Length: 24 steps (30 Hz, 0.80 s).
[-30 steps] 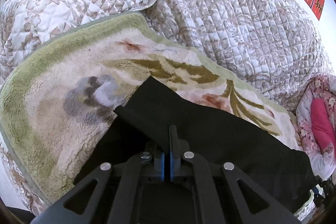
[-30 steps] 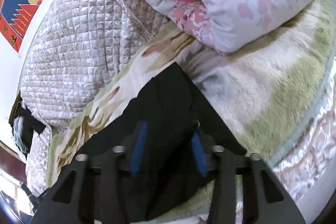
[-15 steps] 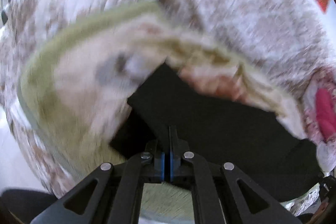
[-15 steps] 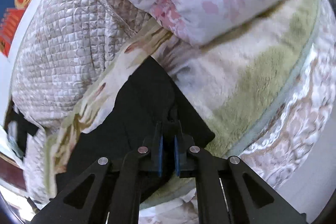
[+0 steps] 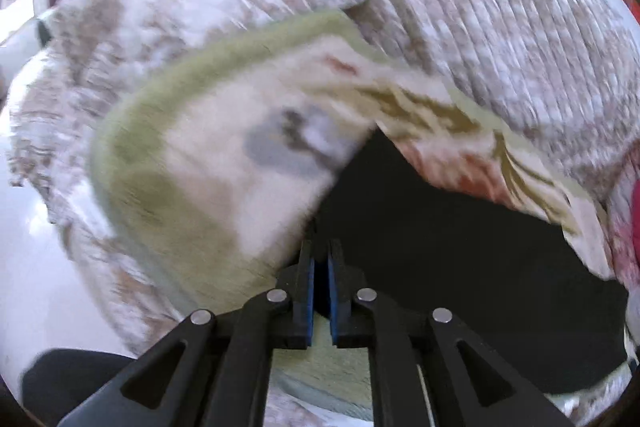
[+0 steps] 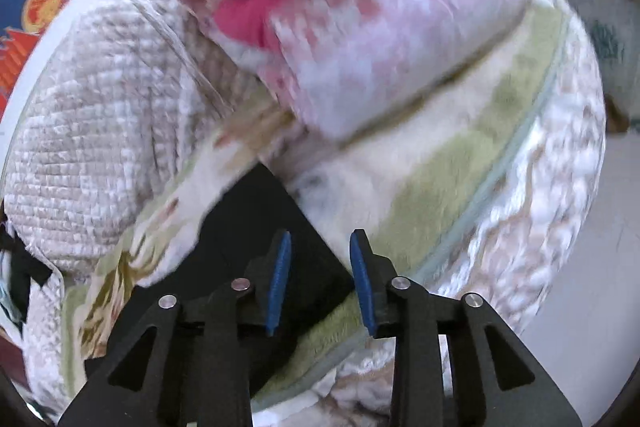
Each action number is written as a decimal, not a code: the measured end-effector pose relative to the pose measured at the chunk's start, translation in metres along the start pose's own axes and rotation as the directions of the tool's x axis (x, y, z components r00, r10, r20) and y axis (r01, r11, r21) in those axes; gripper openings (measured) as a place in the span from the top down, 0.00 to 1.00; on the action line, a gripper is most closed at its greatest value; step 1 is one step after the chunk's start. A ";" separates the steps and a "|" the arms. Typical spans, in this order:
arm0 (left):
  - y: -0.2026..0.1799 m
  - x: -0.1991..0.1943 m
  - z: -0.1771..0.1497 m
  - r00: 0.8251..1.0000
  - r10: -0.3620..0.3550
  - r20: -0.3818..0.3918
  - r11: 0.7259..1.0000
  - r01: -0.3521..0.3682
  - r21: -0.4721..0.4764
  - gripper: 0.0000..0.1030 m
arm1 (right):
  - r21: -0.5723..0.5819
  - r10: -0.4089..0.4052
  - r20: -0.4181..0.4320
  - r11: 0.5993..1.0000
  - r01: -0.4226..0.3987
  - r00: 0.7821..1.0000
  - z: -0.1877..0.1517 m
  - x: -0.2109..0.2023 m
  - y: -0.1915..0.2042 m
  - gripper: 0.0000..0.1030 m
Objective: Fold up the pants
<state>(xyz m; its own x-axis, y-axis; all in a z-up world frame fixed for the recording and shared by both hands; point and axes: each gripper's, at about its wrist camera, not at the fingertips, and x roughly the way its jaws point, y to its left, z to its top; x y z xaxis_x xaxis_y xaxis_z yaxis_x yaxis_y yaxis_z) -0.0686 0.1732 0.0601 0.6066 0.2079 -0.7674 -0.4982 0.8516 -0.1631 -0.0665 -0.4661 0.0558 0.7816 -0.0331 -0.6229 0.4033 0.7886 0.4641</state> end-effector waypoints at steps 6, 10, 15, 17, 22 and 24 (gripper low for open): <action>-0.038 -0.005 0.015 0.993 -0.113 0.043 0.990 0.110 0.083 0.91 | -0.276 0.119 -0.074 0.952 -0.135 0.990 -0.017 0.022 0.062 0.60; -0.093 0.008 0.011 0.972 -0.231 -0.046 0.948 0.235 0.216 0.91 | -0.407 0.108 -0.169 0.897 -0.169 0.980 -0.029 0.062 0.094 0.60; -0.148 0.026 0.003 0.951 -0.284 -0.119 0.882 0.308 0.357 0.91 | -0.477 0.016 -0.161 0.874 -0.092 0.987 -0.025 0.101 0.104 0.60; -0.159 0.039 -0.002 0.957 -0.262 -0.122 0.875 0.289 0.389 0.91 | -0.472 -0.030 -0.141 0.881 -0.041 0.990 -0.022 0.113 0.101 0.60; -0.155 0.068 -0.013 0.967 -0.205 -0.153 0.894 0.248 0.373 0.83 | -0.526 -0.007 -0.063 0.850 -0.028 0.998 -0.025 0.102 0.118 0.63; -0.157 0.064 -0.010 0.972 -0.194 -0.134 0.894 0.231 0.385 0.82 | -0.563 0.050 -0.060 0.823 -0.075 0.997 -0.027 0.097 0.133 0.63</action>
<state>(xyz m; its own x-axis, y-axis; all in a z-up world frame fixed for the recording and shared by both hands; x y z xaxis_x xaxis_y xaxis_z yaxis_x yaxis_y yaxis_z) 0.0421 0.0480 0.0300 0.6033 -0.0272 -0.7971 -0.0665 0.9942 -0.0842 0.0501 -0.3482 0.0404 0.7705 0.0431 -0.6359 0.0057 0.9972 0.0746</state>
